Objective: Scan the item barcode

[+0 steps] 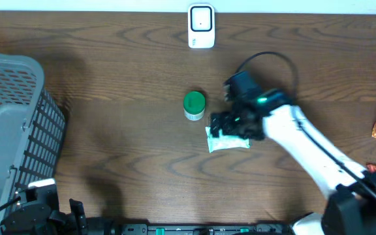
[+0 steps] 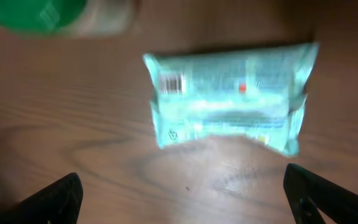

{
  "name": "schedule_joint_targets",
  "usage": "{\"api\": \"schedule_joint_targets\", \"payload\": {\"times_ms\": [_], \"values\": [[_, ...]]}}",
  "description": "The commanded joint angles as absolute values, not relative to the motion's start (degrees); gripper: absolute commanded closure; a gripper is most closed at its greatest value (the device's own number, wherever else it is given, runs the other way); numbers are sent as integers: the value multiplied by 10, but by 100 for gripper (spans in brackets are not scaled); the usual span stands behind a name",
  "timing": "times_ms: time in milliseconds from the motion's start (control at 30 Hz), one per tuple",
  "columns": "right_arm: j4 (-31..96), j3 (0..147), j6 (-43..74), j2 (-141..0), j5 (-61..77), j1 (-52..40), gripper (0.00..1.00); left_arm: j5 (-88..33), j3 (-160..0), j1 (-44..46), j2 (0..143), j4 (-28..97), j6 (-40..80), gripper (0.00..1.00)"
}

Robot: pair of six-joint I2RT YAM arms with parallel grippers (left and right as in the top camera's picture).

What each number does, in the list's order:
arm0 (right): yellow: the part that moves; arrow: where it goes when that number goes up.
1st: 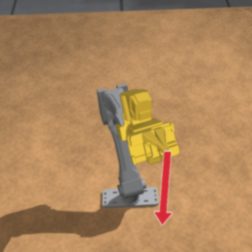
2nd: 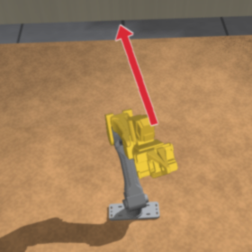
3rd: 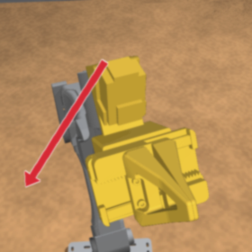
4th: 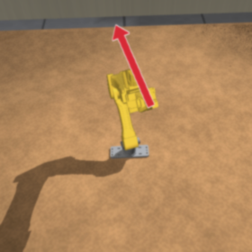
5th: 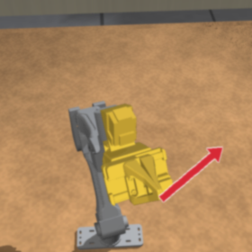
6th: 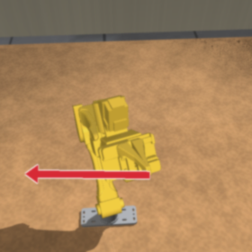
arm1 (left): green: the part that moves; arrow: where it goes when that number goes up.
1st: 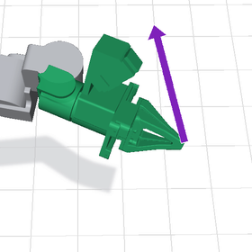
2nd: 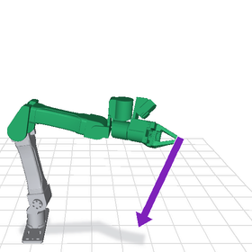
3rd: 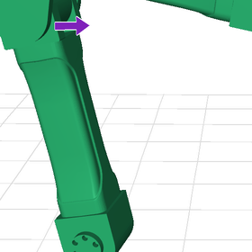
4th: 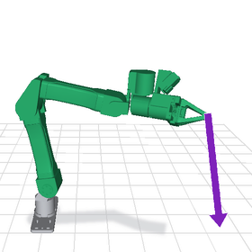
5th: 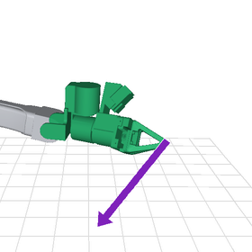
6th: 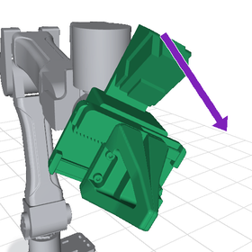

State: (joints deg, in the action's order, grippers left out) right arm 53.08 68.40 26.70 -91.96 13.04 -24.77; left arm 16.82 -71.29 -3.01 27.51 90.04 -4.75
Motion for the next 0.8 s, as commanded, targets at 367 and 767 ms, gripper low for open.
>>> {"api": "schedule_joint_targets", "payload": {"times_ms": [367,767], "values": [[430,519,264,-948,318,-115,1,172,-714,-33,272,902,-51,10],[248,349,587,-948,270,-117,1,172,-714,-33,272,902,-51,10]]}}
